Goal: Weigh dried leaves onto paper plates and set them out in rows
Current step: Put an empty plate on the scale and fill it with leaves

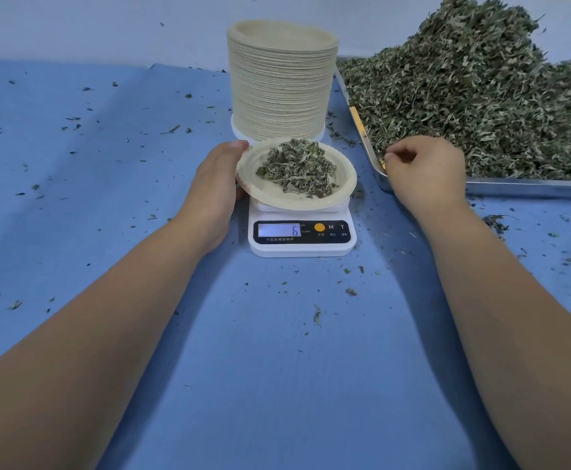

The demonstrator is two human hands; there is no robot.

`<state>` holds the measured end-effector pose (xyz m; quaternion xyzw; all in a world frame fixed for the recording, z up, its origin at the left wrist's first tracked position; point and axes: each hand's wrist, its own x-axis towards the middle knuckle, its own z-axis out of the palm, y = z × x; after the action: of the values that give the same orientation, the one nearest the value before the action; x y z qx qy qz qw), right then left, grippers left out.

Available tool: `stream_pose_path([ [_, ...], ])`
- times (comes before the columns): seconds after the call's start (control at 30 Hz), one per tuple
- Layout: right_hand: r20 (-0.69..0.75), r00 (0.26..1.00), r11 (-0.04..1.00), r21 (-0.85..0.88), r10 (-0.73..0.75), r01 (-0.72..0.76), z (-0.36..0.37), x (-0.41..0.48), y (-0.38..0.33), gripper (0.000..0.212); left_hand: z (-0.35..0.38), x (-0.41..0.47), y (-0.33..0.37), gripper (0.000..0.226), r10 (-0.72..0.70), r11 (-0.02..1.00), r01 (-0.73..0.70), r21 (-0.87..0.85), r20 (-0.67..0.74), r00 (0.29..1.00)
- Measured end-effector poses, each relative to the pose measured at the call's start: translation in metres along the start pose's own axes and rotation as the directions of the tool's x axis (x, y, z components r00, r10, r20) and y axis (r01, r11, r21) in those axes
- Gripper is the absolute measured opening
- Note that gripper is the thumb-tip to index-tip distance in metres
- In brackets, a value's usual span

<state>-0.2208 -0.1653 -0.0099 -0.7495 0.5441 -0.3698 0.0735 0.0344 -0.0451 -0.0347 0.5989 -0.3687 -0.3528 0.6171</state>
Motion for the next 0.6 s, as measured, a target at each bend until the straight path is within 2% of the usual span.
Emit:
stream_pose_path([
  [0.13, 0.059, 0.998, 0.992, -0.127, 0.004, 0.003, -0.0007, 0.0001, -0.0019, 0.030, -0.0011, 0.0016, -0.0002, 0.054, 0.002, 1.000, -0.002, 0.013, 0.012, 1.000],
  [0.33, 0.328, 0.943, 0.891, -0.443, 0.060, 0.097, -0.0002, -0.0029, -0.0081, 0.062, -0.0012, 0.0010, -0.0011, 0.054, 0.016, 1.000, -0.016, 0.014, 0.011, 1.000],
  [0.43, 0.345, 0.935, 0.863, -0.492, 0.078, 0.109, 0.0001, -0.0008, -0.0070, 0.073, -0.0002, -0.0007, 0.0001, 0.052, 0.018, 1.000, -0.018, 0.010, 0.010, 1.000],
  [0.6, 0.278, 0.960, 0.890, -0.445, 0.032, 0.099, 0.0025, 0.0011, -0.0032, 0.066, 0.0008, -0.0037, 0.0022, 0.049, 0.024, 1.000, -0.024, -0.020, -0.011, 1.000],
])
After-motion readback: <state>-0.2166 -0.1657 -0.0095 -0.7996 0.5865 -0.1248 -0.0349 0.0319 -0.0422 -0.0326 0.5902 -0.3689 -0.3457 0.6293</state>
